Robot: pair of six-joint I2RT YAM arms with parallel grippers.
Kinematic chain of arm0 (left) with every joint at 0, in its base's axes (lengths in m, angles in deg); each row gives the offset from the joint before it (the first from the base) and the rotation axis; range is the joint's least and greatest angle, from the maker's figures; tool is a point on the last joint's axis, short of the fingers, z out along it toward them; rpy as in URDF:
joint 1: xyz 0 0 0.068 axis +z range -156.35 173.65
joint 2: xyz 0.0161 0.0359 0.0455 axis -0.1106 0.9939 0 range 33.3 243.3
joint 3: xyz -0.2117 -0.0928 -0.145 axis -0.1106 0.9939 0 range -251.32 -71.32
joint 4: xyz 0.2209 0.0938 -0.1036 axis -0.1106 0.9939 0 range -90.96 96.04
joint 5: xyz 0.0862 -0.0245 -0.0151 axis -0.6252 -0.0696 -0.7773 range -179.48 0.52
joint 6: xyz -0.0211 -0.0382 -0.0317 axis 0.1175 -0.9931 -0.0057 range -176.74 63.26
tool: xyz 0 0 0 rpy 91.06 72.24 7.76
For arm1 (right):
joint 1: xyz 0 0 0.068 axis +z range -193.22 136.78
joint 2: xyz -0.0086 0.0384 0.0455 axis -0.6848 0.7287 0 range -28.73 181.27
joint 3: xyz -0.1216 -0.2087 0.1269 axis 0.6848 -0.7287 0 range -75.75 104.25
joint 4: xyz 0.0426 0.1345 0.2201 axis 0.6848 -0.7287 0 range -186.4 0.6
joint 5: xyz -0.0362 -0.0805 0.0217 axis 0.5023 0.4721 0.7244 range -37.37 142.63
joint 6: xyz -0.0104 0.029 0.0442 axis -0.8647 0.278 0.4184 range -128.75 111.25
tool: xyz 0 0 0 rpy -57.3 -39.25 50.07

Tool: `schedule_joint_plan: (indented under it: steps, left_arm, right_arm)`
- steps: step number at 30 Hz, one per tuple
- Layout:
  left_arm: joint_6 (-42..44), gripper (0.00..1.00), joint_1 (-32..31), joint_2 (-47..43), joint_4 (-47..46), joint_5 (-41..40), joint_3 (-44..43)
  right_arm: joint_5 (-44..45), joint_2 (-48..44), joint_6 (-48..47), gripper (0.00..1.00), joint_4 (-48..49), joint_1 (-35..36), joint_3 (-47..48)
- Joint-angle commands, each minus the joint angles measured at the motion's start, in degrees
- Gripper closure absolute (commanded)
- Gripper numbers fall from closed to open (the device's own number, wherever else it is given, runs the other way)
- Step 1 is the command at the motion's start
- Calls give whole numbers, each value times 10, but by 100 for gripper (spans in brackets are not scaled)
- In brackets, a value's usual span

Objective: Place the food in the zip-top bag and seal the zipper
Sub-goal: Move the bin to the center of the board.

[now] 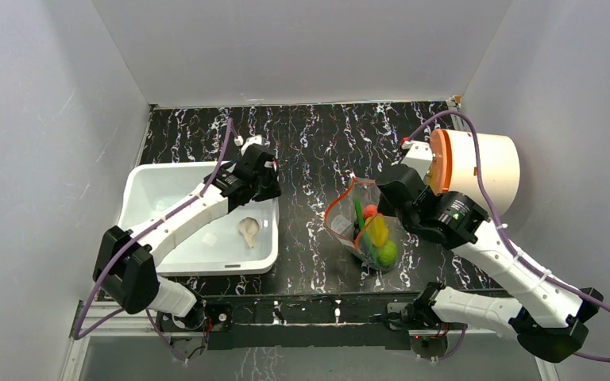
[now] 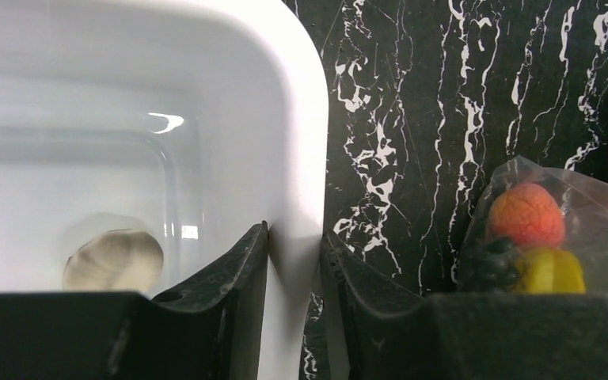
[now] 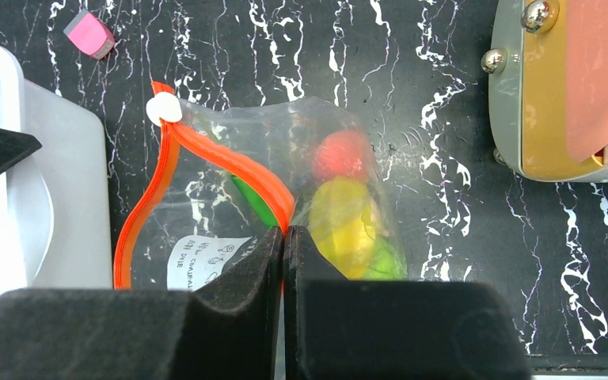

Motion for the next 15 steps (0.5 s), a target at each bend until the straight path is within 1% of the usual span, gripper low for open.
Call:
schedule_joint_plan:
  steps: [1,4,9,10,11,12,15]
  left_arm:
    - [90,100,11,-32,-9,-32,23]
    - [129,100,12,-32,-11,-28,29]
    - [154,99,17,-32,4,-36,15]
    - [154,95,18,-32,9,-36,8]
    - [151,88,19,-29,19,-35,-2]
    - [148,76,18,-24,28,-32,-14]
    - [143,54,19,-12,58,-22,-50]
  right_arm:
    - [19,4,1,100,12,1,35]
    - [15,6,5,100,12,1,35]
    - [12,-6,20,100,12,1,14]
    - [10,-8,23,100,10,1,13]
    - [9,-10,25,100,7,1,12]
    - [8,-12,26,100,5,1,12]
    - [12,-19,25,100,2,1,4]
